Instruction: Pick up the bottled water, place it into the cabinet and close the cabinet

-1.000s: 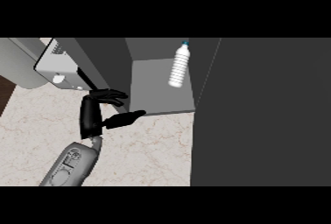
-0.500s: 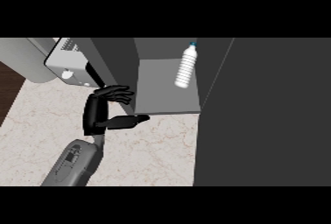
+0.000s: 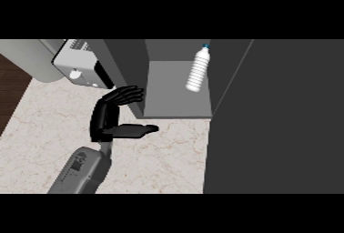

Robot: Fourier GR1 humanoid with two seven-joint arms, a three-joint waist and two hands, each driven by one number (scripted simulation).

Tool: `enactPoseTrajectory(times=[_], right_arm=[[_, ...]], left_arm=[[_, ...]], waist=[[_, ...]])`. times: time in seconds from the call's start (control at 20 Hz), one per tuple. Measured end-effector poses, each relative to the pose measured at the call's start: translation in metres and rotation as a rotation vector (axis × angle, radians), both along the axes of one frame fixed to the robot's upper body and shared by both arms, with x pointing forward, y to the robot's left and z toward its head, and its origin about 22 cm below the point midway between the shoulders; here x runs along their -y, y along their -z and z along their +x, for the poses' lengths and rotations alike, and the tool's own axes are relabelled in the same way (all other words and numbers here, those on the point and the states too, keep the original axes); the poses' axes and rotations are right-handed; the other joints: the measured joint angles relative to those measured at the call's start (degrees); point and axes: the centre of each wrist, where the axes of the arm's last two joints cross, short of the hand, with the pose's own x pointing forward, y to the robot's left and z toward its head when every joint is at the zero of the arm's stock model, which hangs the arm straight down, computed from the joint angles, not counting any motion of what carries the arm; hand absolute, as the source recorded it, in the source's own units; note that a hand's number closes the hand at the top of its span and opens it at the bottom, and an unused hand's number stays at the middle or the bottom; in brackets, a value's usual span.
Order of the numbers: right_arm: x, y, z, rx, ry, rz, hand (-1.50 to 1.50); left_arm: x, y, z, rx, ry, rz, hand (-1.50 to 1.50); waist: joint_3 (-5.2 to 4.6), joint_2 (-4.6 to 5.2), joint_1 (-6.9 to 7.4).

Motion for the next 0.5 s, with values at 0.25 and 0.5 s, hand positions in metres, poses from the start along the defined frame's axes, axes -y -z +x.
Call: enactPoseTrajectory(times=[0.25, 0.5], right_arm=[[0.0, -0.001, -0.005, -0.008, 0.006, -0.001, -1.5], [-0.001, -0.006, -0.011, -0.014, 0.013, -0.001, -1.5]], left_arm=[[0.013, -0.022, -0.009, 0.067, 0.055, -0.089, -1.5], [0.021, -0.048, -0.043, 0.124, 0.089, -0.149, -1.5]], waist=[[0.12, -0.21, 0.24], [0.25, -0.41, 0.45]])
